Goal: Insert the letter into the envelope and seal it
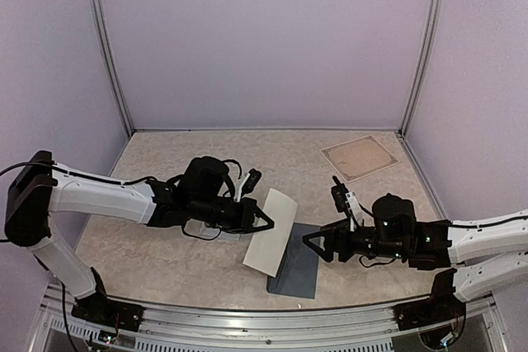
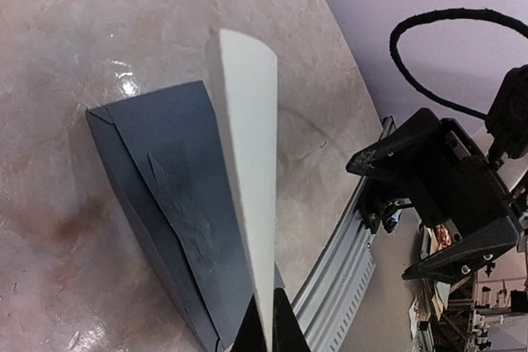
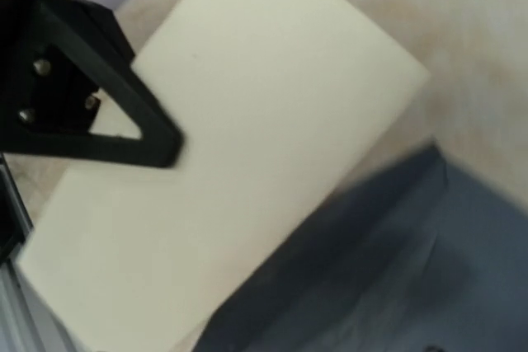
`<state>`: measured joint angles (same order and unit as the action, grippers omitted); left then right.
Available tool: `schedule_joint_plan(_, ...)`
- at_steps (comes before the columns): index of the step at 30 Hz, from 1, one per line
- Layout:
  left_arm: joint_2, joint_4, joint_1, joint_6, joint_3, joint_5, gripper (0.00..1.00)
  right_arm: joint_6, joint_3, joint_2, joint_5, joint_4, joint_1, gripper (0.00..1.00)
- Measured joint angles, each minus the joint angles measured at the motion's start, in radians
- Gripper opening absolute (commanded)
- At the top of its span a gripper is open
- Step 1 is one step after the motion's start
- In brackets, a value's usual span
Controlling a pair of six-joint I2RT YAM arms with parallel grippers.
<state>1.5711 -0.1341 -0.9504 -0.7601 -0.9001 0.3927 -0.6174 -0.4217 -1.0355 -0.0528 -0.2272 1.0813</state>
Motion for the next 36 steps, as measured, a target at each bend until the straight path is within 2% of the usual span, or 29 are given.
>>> schedule_joint_plan(5,0.092,0.010,0.000,0.032,0.000,0.003,0.00,-0.100,0.011,-0.076,0.032,-0.011,-0.006,0.68)
schedule_joint_plan(10,0.133,0.008,0.002,0.042,0.000,0.011,0.00,-0.134,0.008,-0.184,0.091,-0.030,-0.011,0.61)
schedule_joint_plan(20,0.143,0.031,0.030,0.018,0.032,-0.053,0.00,-0.167,-0.070,-0.364,0.163,-0.017,-0.037,0.60)
schedule_joint_plan(25,0.171,0.055,0.030,-0.006,0.043,-0.070,0.07,-0.190,-0.081,-0.409,0.176,0.008,-0.052,0.59)
schedule_joint_plan(29,0.182,0.061,0.031,-0.023,0.051,-0.082,0.00,-0.205,-0.106,-0.453,0.184,0.042,-0.057,0.58)
schedule_joint_plan(36,0.209,0.061,0.030,-0.048,0.052,-0.085,0.00,-0.215,-0.154,-0.507,0.202,0.063,-0.057,0.57)
